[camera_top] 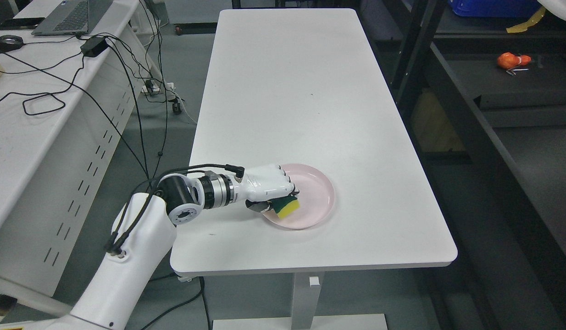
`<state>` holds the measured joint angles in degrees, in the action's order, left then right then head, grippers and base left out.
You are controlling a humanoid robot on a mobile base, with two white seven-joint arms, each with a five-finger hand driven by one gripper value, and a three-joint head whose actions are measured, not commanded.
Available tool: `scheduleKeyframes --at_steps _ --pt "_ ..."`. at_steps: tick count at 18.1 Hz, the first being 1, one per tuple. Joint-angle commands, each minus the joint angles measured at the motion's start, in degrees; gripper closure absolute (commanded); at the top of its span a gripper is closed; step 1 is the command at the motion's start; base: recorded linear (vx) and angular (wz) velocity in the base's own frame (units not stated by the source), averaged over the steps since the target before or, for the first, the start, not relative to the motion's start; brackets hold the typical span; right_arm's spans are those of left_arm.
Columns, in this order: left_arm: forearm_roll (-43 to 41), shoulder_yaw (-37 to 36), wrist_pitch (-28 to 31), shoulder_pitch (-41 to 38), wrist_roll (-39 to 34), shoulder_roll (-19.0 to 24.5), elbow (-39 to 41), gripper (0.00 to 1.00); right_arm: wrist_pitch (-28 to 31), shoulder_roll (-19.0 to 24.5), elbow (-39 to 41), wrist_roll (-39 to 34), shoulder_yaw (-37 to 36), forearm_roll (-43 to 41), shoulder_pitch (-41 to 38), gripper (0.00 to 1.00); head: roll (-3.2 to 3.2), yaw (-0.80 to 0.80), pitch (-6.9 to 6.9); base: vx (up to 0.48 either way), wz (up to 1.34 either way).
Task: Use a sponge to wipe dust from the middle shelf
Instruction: 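Close the left hand around the green-and-yellow sponge, then lift the sponge off the plate with the left hand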
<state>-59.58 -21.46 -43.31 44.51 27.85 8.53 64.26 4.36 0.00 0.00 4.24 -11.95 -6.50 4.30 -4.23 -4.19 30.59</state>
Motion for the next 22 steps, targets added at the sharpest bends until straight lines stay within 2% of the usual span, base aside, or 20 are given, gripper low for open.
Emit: scheduleKeyframes --at_steps 1,6,7,9,11,12,14,19,22 --pt "16.7 10.4 -0.2 0.4 -0.2 -1.8 -2.4 1.00 0.0 -1.0 1.0 0.0 0.0 0.0 0.0 0.00 0.00 0.00 0.00 0.000 0.00" --pt "36.3 22.0 0.9 -1.5 -0.4 -5.1 -2.0 1.00 0.0 -1.0 1.0 0.0 0.0 0.0 0.0 0.00 0.00 0.00 0.00 0.000 0.00" --pt "39.9 25.1 3.1 -3.3 -0.9 -6.1 -1.8 1.00 0.0 -1.0 1.0 0.0 0.0 0.0 0.0 0.00 0.00 0.00 0.00 0.000 0.00" --pt "46.7 31.6 11.1 -6.7 -1.9 -7.5 0.6 1.00 0.0 -1.0 1.0 0.0 0.0 0.0 0.0 0.00 0.00 0.00 0.00 0.000 0.00" --pt "50.2 37.8 20.3 -8.8 -5.9 -7.5 4.5 1.00 0.0 -1.0 1.0 0.0 0.0 0.0 0.0 0.00 0.00 0.00 0.00 -0.007 0.00" --pt "51.1 39.3 21.9 -9.1 -9.9 -7.5 5.3 1.00 0.0 -1.0 1.0 0.0 0.0 0.0 0.0 0.00 0.00 0.00 0.00 -0.014 0.00" --pt "52.2 40.8 22.7 -9.4 -16.0 -7.5 5.7 1.00 0.0 -1.0 1.0 0.0 0.0 0.0 0.0 0.00 0.00 0.00 0.00 -0.035 0.00" --pt "56.3 43.3 27.4 -11.1 -16.6 -7.5 7.0 1.00 0.0 -1.0 1.0 0.0 0.0 0.0 0.0 0.00 0.00 0.00 0.00 -0.111 -0.02" --pt "57.8 42.9 27.8 -12.8 -16.5 -7.5 8.9 1.00 0.0 -1.0 1.0 0.0 0.0 0.0 0.0 0.00 0.00 0.00 0.00 -0.197 -0.09"
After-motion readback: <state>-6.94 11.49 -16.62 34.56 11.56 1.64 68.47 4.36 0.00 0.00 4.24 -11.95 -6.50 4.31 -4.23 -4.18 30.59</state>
